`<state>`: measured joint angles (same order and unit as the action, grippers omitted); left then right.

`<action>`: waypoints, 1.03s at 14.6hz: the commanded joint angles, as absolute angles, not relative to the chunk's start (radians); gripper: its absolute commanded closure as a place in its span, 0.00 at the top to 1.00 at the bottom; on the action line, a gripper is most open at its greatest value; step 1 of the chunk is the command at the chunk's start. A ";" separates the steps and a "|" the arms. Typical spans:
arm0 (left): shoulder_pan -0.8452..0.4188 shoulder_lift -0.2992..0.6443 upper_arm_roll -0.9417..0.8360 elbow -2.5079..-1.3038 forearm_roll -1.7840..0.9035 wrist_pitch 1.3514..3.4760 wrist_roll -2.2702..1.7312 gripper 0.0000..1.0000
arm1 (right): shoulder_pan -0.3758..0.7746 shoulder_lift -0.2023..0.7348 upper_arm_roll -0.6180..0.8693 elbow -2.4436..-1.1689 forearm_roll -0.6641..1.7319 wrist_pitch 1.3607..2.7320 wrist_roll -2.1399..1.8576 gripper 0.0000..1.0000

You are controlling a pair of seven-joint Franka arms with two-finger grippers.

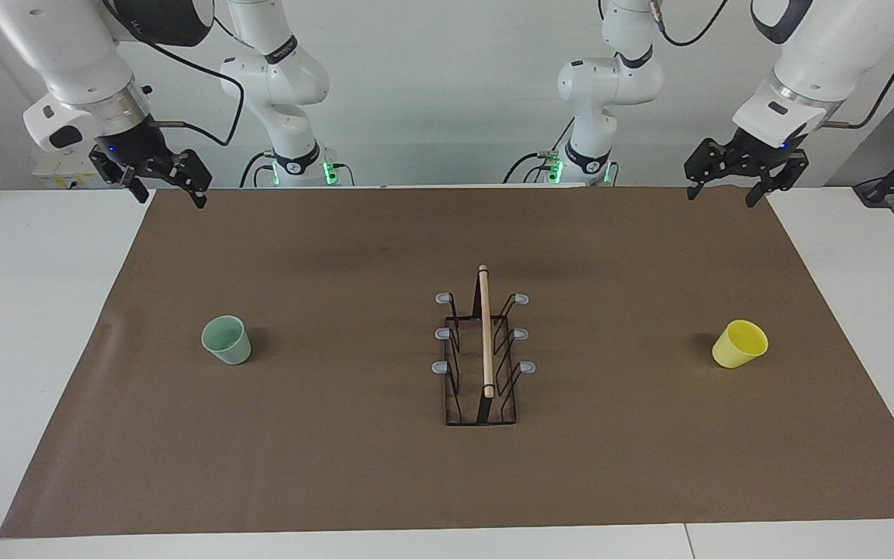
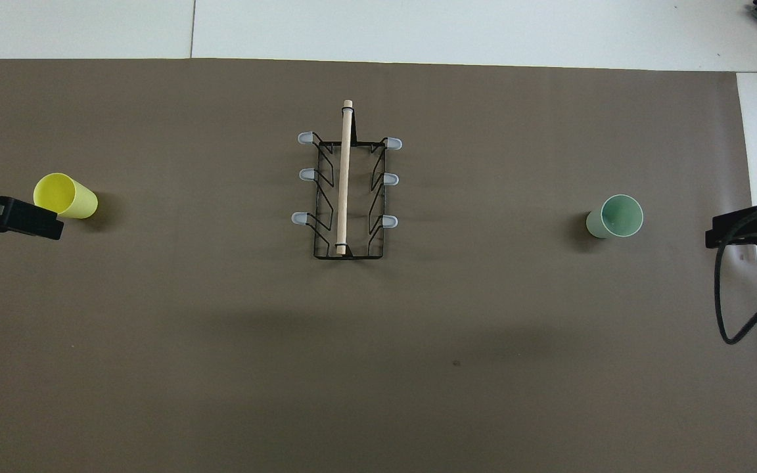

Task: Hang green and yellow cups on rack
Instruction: 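Move the right gripper toward the pale green cup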

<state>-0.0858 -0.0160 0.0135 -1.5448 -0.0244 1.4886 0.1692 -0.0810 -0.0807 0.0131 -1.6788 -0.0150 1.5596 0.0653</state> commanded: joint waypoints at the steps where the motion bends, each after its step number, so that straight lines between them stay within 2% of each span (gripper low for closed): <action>1: -0.089 -0.031 0.023 -1.563 -0.011 1.476 0.163 1.00 | -0.086 -0.010 0.025 -1.649 -0.015 1.600 0.119 1.00; 6: -0.095 -0.029 0.023 -1.568 -0.011 1.514 0.163 1.00 | -0.077 0.384 0.029 -1.280 -0.035 1.592 0.129 1.00; 7: -0.097 -0.028 0.023 -1.565 -0.012 1.516 0.150 1.00 | -0.058 0.441 0.029 -1.237 -0.037 1.603 0.129 1.00; 11: -0.089 -0.021 0.021 -1.555 -0.015 1.522 0.147 1.00 | -0.049 0.543 0.029 -1.218 -0.041 1.721 0.127 1.00; 15: -0.074 -0.015 0.035 -1.552 -0.067 1.548 0.118 1.00 | 0.018 0.615 0.031 -1.221 -0.144 1.733 0.068 1.00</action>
<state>-0.0845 -0.0152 0.0312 -1.5478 -0.0458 1.5242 0.1394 -0.0101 0.5642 0.0237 -1.2544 -0.0922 1.7392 0.1019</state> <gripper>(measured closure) 0.000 0.000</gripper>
